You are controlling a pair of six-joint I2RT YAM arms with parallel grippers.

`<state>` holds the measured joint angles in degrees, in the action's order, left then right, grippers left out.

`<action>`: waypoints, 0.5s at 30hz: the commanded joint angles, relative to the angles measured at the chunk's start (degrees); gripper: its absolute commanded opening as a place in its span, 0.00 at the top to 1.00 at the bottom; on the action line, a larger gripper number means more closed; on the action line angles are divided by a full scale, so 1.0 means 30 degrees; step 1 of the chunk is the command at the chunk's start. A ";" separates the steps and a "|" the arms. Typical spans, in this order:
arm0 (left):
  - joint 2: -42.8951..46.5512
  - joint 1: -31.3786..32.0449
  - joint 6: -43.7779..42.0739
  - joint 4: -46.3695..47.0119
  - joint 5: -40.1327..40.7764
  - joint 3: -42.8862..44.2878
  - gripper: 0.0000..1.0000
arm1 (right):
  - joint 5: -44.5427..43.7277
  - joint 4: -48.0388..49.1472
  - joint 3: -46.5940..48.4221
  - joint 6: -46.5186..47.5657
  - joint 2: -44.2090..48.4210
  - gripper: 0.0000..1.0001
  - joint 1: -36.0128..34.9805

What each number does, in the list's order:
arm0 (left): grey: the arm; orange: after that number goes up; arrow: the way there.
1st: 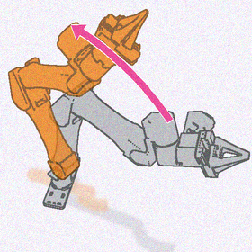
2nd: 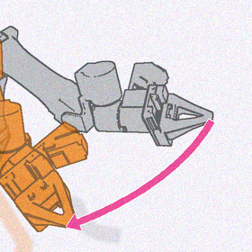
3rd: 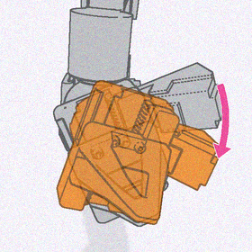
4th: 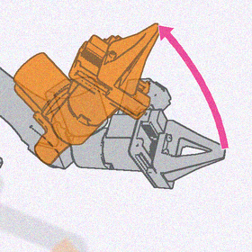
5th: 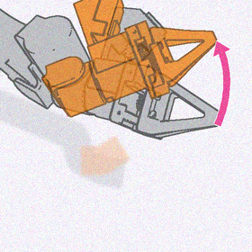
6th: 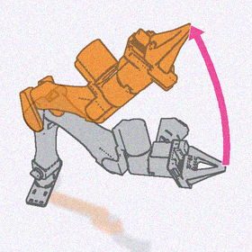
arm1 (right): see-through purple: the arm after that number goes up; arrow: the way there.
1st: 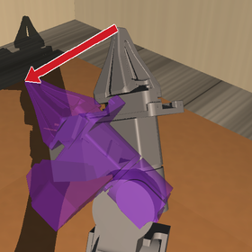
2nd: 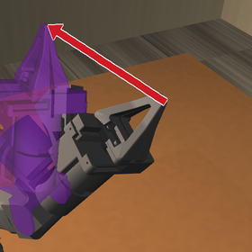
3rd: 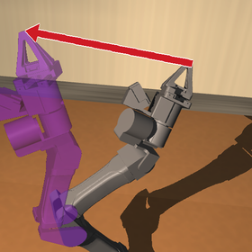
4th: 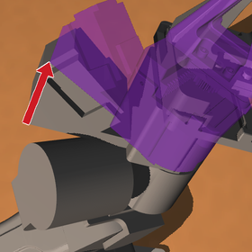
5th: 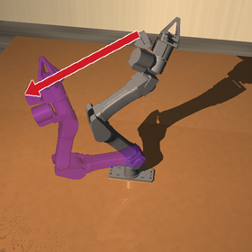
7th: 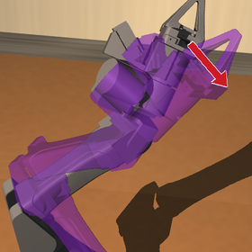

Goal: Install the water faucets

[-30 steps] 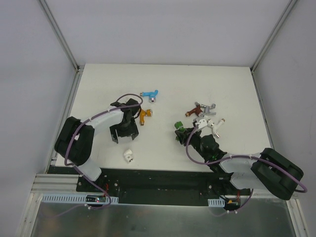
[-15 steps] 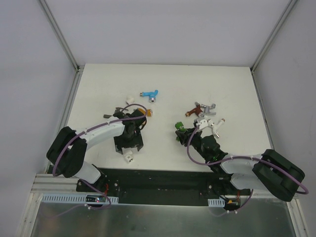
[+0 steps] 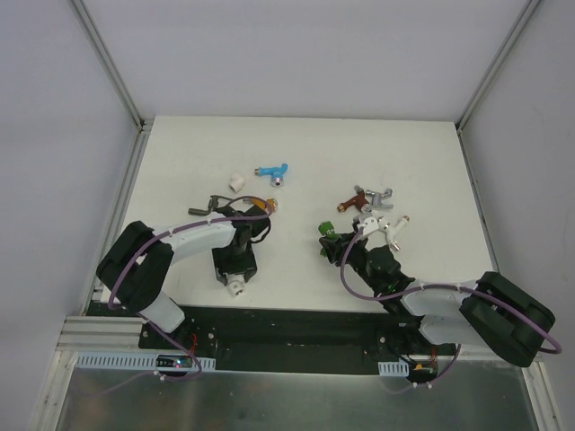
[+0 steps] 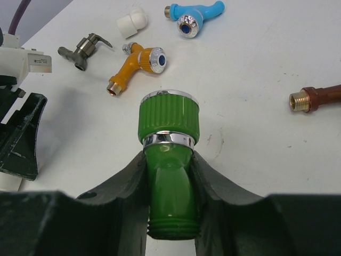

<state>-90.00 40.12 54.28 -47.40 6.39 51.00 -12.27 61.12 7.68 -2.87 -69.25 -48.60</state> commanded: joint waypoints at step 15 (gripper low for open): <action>0.2632 -0.0919 0.1271 -0.0228 0.0009 0.1249 1.00 | 0.3002 0.4551 0.0221 0.2596 -0.1463 1.00 0.0057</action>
<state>-87.26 39.79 56.42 -47.70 6.48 51.42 -9.34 63.99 7.68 0.21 -71.02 -48.58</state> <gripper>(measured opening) 0.491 0.355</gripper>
